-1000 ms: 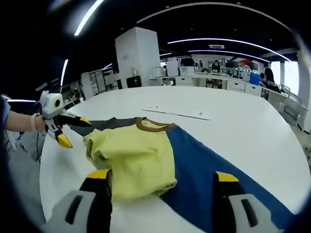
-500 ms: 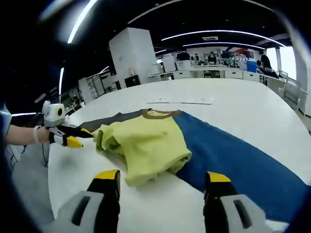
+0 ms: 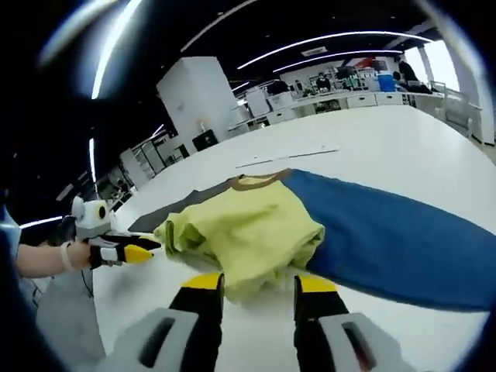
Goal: Fold the garment on the visible template until the final outline fits inside the template.
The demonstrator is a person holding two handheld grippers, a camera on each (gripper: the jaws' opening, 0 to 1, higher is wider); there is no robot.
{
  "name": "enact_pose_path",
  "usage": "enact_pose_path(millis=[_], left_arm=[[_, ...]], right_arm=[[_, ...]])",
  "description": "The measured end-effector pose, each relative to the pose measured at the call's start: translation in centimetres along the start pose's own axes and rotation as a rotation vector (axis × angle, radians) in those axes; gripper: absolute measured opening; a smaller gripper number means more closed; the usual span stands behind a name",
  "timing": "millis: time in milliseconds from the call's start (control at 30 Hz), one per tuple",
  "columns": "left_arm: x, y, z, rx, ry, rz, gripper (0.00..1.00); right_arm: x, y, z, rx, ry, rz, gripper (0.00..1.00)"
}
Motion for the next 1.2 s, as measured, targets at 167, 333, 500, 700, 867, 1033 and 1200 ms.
enact_pose_path(millis=[167,333,500,700,867,1033,1200], left_arm=[[-0.1,-0.3,-0.3,0.002,0.017,0.006,0.23],[0.2,-0.7,-0.3,0.000,0.062,0.026,0.19],[0.1,-1.2,-0.3,-0.011,0.081,0.027,0.19],[0.4,-1.5,-0.2,-0.017,0.135,0.046,0.13],[0.3,-1.8,-0.2,-0.026,0.159,0.054,0.09],[0.3,-2.1,-0.1,-0.038,0.202,0.047,0.07],[0.5,-2.3,0.0,-0.048,0.239,0.049,0.00]], right_arm=[[0.4,-0.3,-0.2,0.012,-0.018,0.015,0.16],[0.4,-0.5,-0.5,0.021,-0.027,0.017,0.12],[0.4,-0.4,-0.7,0.035,-0.007,0.022,0.11],[0.3,-0.4,-0.8,0.039,-0.011,0.021,0.09],[0.3,-0.5,-0.9,0.049,-0.005,0.026,0.08],[0.2,-0.4,-0.9,0.057,0.003,0.032,0.06],[-0.1,-0.4,-0.8,0.060,-0.003,0.027,0.05]])
Point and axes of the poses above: the point that each gripper's makers call its tool centre point, and the gripper's own axes: y roughly backward along the fingers, x roughly to its left, z roughly out of its top, the point moved 9 cm from there along y, roughly backward along the fingers, and after that the axes turned 1 degree about z, right-handed, at the moved point
